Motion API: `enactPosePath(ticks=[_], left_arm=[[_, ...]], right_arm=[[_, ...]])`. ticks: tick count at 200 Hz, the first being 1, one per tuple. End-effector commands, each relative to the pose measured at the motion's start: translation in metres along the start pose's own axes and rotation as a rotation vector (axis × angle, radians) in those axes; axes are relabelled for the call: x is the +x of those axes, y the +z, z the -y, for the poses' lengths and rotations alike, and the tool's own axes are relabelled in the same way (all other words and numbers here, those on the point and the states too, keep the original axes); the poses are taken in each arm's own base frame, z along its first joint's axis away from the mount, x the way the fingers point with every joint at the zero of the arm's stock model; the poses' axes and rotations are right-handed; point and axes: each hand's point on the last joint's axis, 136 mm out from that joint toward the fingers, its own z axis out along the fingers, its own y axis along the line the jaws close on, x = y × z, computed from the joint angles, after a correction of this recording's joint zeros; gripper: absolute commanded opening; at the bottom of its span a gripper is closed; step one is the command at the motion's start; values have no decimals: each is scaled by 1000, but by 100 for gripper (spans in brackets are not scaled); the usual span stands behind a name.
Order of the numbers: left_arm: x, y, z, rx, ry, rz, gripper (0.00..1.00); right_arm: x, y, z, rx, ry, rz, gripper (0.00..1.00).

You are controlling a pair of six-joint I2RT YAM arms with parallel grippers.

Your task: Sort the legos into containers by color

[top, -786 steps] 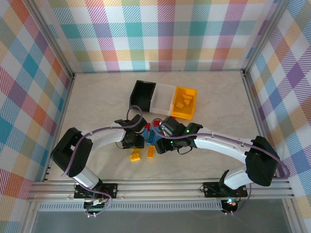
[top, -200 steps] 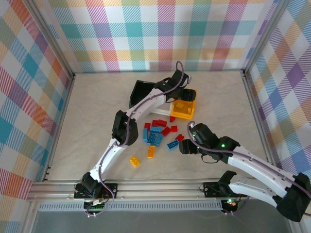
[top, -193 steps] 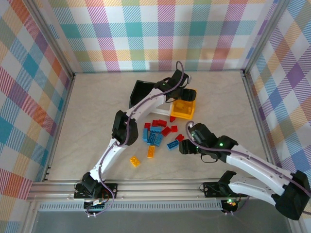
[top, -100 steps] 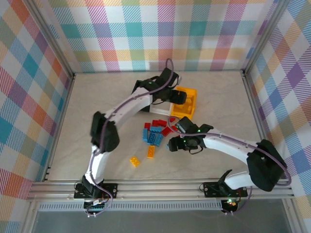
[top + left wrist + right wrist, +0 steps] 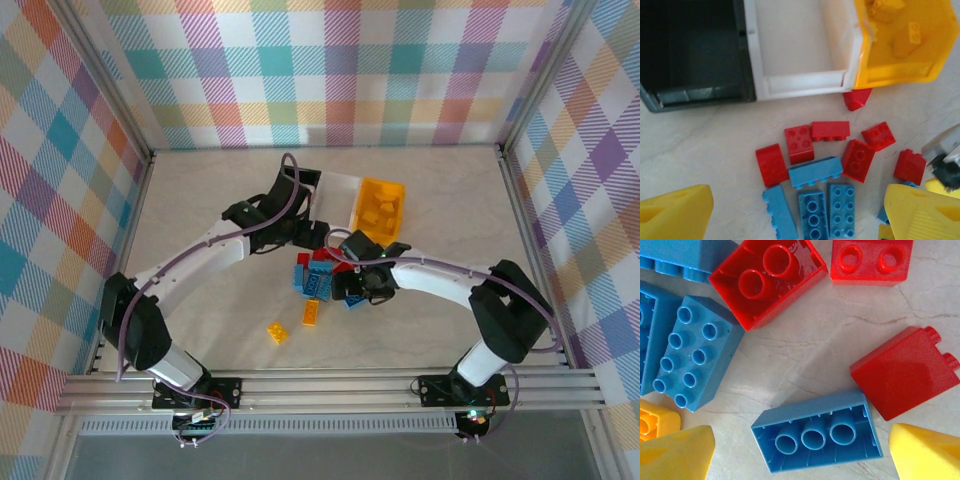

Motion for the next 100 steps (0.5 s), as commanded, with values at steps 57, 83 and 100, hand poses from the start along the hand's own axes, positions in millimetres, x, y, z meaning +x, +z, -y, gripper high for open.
enactPosePath(ticks=[57,83,100], left_arm=[[16,-27,-23,-23,-58,67,89],[22,-29,-26,-28,-67,68,90],[24,-28,-28,-32,-72,65,90]], right_arm=[[3,15,4,52,-39,-44,89],[9,15,3,20,-42,-42,89],[15,15,-2,0,-48,-59,88]])
